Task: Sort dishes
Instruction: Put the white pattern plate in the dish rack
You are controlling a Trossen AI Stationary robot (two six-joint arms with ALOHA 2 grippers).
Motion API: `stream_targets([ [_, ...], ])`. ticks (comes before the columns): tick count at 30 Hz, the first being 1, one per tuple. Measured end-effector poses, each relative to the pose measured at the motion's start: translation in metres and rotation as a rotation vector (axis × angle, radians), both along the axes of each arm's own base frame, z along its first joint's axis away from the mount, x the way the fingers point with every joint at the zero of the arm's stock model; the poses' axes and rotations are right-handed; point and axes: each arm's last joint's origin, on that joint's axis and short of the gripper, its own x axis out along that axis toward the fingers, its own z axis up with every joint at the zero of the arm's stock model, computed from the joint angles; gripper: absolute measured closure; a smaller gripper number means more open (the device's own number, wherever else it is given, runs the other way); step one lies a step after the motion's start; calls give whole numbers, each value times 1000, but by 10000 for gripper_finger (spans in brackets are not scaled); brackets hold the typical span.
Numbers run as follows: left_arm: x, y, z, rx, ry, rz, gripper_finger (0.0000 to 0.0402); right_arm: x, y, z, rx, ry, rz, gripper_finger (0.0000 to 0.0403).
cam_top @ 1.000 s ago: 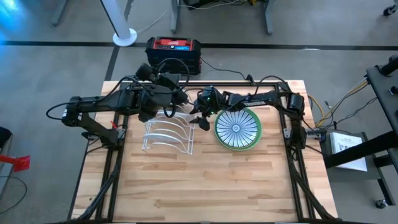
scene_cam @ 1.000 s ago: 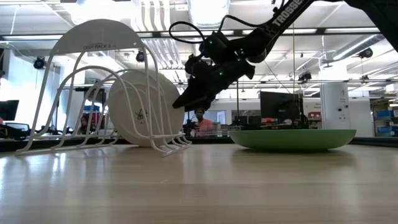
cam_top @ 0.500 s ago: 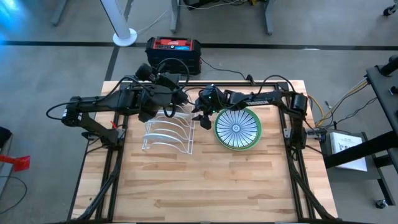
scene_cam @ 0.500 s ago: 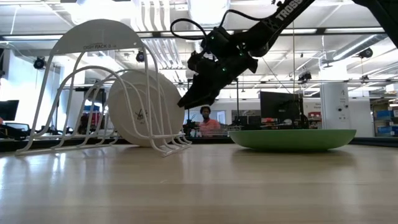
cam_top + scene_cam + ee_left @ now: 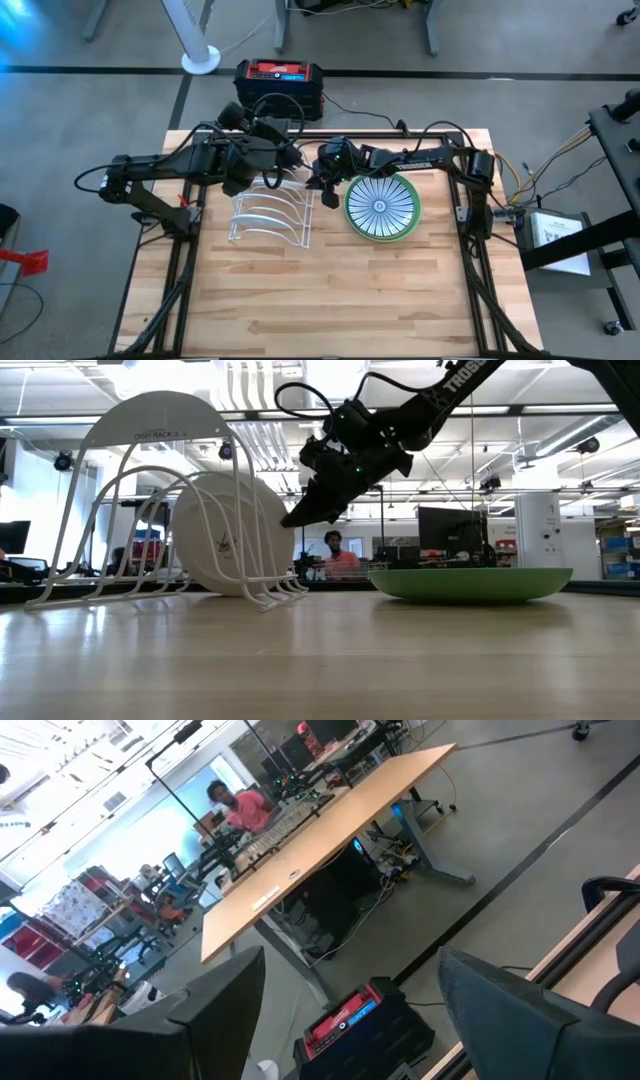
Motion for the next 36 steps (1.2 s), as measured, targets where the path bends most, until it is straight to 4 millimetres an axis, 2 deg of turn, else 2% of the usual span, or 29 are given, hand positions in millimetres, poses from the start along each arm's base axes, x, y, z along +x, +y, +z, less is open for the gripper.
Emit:
stream_targets([
  [5,0,0,0,0,0,0,118,1,0,2,-15,-26,15,381],
  [18,0,0,0,0,0,0,118,3,2,3,-12,-43,13,381],
  [36,0,0,0,0,2,0,118,3,6,1,-3,-13,16,321],
])
